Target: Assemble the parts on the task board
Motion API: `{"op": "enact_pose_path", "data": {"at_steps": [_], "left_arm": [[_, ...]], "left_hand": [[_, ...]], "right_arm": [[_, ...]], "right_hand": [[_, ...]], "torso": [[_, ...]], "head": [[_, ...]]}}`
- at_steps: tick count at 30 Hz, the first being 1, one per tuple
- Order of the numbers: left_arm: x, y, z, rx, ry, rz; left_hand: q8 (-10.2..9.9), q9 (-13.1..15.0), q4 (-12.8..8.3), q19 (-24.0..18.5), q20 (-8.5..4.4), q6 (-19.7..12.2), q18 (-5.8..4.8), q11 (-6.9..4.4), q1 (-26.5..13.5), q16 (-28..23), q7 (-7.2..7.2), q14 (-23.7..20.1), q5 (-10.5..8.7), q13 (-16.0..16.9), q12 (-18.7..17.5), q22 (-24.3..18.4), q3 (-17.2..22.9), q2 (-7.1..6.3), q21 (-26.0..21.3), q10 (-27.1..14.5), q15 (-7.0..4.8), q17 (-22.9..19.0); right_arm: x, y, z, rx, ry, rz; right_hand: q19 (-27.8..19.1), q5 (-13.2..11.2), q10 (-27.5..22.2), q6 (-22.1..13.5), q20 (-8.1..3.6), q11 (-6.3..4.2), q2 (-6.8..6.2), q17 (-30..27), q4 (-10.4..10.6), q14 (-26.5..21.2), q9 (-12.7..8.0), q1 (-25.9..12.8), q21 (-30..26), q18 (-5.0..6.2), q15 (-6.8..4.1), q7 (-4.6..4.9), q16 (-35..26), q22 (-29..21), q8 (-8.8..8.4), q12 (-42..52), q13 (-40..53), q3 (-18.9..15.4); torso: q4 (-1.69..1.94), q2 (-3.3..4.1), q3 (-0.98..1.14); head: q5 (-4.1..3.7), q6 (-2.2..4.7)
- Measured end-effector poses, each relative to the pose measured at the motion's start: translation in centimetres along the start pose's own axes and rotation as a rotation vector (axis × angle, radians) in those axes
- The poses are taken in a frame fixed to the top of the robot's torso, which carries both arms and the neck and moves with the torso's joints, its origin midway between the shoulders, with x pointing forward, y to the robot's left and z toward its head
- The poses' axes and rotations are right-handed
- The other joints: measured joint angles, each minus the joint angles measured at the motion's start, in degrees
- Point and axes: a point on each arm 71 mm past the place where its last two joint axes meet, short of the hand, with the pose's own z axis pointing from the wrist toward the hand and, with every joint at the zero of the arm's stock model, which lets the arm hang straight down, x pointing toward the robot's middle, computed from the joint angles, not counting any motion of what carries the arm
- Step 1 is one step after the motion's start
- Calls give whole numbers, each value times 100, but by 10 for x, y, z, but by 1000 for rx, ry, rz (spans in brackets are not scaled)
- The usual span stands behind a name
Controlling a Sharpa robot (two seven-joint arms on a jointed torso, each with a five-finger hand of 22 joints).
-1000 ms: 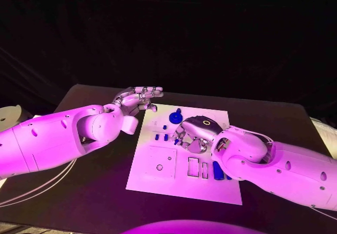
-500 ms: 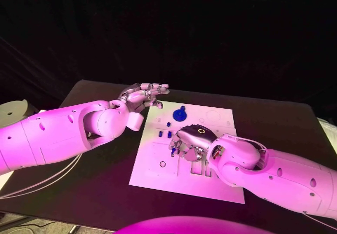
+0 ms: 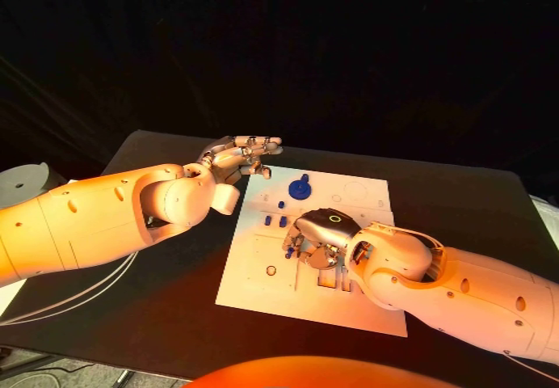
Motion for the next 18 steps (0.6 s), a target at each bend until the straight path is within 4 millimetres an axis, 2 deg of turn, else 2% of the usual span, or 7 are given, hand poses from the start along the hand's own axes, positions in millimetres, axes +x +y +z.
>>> {"op": "enact_pose_path", "data": {"at_steps": [18], "left_arm": [[-1,0,-1,-1,-2,0]], "left_hand": [[0,0,0,0,0,0,0,0,0,0,0,4,0,0,0,0,0,0,0,0,4,1]], "right_arm": [[4,3,6,11,25,-26]], "right_hand": [[0,-1,7,-12,0,8,-9,-6,0,0,6,-52,0,0,0,6,0,-6,-8,1,-10,-1]], "torso": [[-1,-3,-8]], "head": [[12,-19]]}}
